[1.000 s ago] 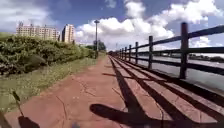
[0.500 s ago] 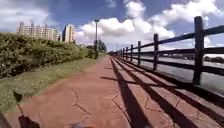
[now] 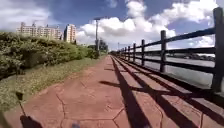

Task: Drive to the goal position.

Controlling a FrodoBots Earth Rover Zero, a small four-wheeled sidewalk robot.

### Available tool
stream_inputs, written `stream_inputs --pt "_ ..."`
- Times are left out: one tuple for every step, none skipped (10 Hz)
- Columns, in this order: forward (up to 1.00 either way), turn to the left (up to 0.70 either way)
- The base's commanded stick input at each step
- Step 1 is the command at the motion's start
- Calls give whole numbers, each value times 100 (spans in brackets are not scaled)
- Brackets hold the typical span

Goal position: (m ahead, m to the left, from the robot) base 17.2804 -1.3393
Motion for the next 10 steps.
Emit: stream_inputs --pt "85 0" --pt "85 0" --pt "85 0" --pt "85 0" --pt "85 0" --pt "85 0" --pt "85 0" --pt "85 0" --pt "85 0" --pt "85 0"
